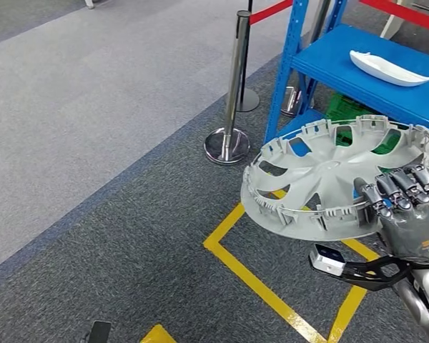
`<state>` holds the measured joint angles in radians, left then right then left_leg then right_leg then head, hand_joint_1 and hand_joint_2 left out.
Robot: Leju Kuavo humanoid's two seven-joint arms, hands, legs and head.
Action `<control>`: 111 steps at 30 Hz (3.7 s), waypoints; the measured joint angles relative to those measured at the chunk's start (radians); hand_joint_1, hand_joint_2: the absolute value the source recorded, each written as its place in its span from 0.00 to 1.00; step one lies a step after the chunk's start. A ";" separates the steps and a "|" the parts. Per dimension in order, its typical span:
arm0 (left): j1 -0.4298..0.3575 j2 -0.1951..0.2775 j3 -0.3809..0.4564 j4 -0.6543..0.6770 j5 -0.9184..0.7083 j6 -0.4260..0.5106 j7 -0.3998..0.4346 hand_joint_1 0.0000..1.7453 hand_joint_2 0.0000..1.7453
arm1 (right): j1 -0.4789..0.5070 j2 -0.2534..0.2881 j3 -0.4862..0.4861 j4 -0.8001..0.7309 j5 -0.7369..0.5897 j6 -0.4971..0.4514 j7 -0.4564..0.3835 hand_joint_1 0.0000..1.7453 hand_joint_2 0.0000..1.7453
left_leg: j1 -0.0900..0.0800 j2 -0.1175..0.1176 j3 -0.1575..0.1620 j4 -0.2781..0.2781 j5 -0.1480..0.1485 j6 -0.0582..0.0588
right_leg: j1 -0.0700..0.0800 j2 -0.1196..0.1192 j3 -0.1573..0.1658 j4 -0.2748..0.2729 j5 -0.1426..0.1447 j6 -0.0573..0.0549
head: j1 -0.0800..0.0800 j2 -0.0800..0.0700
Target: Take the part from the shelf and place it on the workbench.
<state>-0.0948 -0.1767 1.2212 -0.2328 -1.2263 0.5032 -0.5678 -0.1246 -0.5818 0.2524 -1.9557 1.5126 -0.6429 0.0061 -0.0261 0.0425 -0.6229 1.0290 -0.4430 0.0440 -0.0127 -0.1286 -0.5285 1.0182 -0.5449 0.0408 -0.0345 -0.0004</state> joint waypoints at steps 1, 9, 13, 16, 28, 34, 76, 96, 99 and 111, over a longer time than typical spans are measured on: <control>0.006 0.001 0.000 0.000 -0.007 0.003 0.013 0.00 1.00 | 0.007 0.000 -0.002 -0.003 0.003 -0.001 0.000 1.00 1.00 | 0.003 -0.012 0.005 -0.008 0.003 0.004 | -0.002 0.022 -0.005 0.013 -0.013 0.003 | 0.001 0.000; 0.036 0.007 -0.010 0.000 -0.075 0.025 0.088 0.00 1.00 | 0.063 0.006 0.004 -0.011 0.043 -0.008 0.003 1.00 1.00 | 0.013 -0.122 0.012 -0.007 0.004 0.008 | -0.016 0.144 -0.114 0.159 -0.015 0.018 | 0.007 0.000; 0.041 0.016 -0.010 -0.002 -0.075 0.033 0.076 0.00 1.00 | 0.074 0.012 0.012 -0.010 0.051 -0.023 0.010 1.00 1.00 | 0.015 -0.173 -0.010 0.016 0.002 -0.013 | -0.029 0.221 -0.050 0.026 0.024 0.016 | 0.008 0.000; 0.046 0.020 -0.011 -0.003 -0.079 0.037 0.063 0.00 1.00 | 0.075 0.018 0.020 -0.010 0.052 -0.028 0.014 1.00 1.00 | 0.016 -0.181 -0.021 0.024 0.002 -0.028 | -0.029 0.186 -0.042 0.022 0.027 0.000 | 0.005 0.000; 0.041 0.014 -0.035 -0.003 -0.116 0.049 0.067 0.00 1.00 | 0.076 0.029 0.032 -0.012 0.055 -0.025 0.020 1.00 1.00 | 0.005 0.024 -0.004 0.026 -0.013 -0.024 | -0.010 0.022 -0.014 0.013 0.008 -0.007 | -0.005 0.000; 0.045 0.010 -0.040 -0.003 -0.121 0.052 0.076 0.00 1.00 | 0.074 0.030 0.031 -0.012 0.054 -0.026 0.021 1.00 1.00 | 0.011 -0.039 0.015 -0.013 0.000 0.006 | -0.013 0.080 -0.044 0.094 -0.054 0.014 | 0.002 0.000; 0.044 -0.002 -0.060 -0.003 -0.151 0.048 0.125 0.00 1.00 | 0.076 0.044 0.048 -0.006 0.053 -0.026 0.021 1.00 1.00 | 0.017 -0.176 0.007 0.007 -0.009 -0.016 | -0.022 0.205 -0.050 0.011 0.039 0.009 | 0.009 0.000; 0.046 -0.002 -0.062 -0.003 -0.157 0.047 0.128 0.00 1.00 | 0.073 0.053 0.056 -0.006 0.055 -0.027 0.024 1.00 1.00 | -0.006 -0.008 0.011 -0.005 -0.005 0.005 | 0.001 -0.020 0.012 -0.007 -0.005 0.003 | -0.004 0.000; 0.048 -0.003 -0.062 -0.003 -0.158 0.047 0.128 0.00 1.00 | 0.072 0.053 0.056 -0.006 0.055 -0.027 0.024 1.00 1.00 | -0.002 -0.011 0.014 -0.010 -0.002 0.007 | 0.000 -0.006 0.006 -0.002 -0.010 0.004 | -0.004 0.000; 0.049 -0.007 -0.063 -0.004 -0.161 0.047 0.134 0.00 1.00 | 0.082 0.056 0.055 0.004 0.056 -0.029 0.027 1.00 1.00 | 0.016 -0.174 -0.003 0.022 -0.018 -0.022 | -0.025 0.182 -0.047 0.016 0.035 0.001 | 0.004 0.000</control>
<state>-0.0455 -0.1839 1.1582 -0.2369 -1.3869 0.5504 -0.4341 -0.0425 -0.5259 0.3074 -1.9520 1.5686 -0.6718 0.0335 -0.0101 -0.1314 -0.6257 1.0507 -0.4605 0.0218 -0.0375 0.0533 -0.5751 1.0341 -0.5097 0.0418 -0.0301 -0.0004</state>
